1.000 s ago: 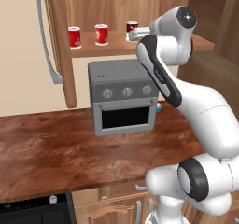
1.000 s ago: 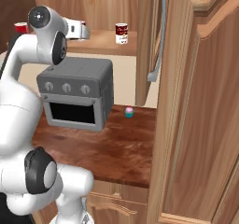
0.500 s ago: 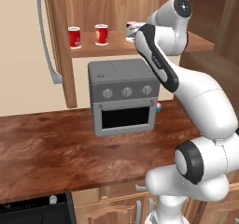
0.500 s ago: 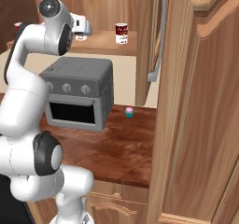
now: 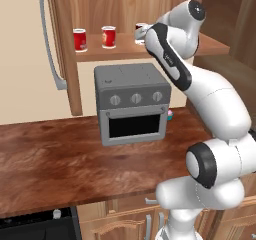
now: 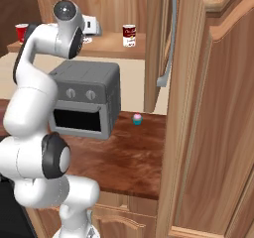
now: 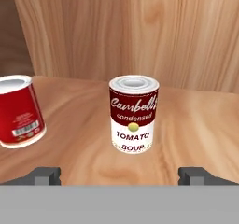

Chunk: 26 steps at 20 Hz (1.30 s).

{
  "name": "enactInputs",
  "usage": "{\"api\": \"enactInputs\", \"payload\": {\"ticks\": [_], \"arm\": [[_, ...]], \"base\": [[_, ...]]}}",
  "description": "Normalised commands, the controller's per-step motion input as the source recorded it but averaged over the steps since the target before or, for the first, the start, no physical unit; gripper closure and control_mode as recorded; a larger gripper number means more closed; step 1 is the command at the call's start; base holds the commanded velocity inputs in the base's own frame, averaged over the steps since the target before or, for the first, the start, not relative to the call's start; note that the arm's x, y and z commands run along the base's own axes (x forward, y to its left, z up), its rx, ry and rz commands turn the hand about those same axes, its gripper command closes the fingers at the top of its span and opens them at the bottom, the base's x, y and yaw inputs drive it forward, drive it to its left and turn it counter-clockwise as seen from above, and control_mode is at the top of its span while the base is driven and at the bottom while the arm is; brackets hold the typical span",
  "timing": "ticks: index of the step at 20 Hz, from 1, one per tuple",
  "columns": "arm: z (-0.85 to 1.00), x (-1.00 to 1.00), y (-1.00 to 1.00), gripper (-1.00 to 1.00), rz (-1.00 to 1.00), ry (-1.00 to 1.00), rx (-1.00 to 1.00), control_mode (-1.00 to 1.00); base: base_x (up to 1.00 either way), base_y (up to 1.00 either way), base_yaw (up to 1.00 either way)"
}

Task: Stack two cans on top of the other two cans in the cabinet.

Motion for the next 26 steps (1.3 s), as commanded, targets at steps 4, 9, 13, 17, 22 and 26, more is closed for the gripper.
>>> {"api": "enactInputs", "payload": {"ticks": [4, 9, 13, 17, 22, 26], "arm": [[-0.03, 0.32, 0.02, -1.0, 0.02, 0.0, 0.0, -1.0], [0.0, 0.32, 0.05, -1.0, 0.01, 0.03, 0.0, -1.0], [-0.01, 0.26, 0.06, -1.0, 0.0, 0.01, 0.0, -1.0], [-0.04, 0.28, 0.06, -1.0, 0.02, 0.0, 0.0, -1.0], [-0.04, 0.26, 0.04, -1.0, 0.02, 0.0, 0.0, -1.0], [-0.04, 0.2, 0.02, -1.0, 0.02, 0.0, 0.0, -1.0]], "base": [[0.0, 0.0, 0.0], [0.0, 0.0, 0.0], [0.0, 0.0, 0.0], [0.0, 0.0, 0.0], [0.0, 0.0, 0.0], [0.0, 0.0, 0.0]]}}
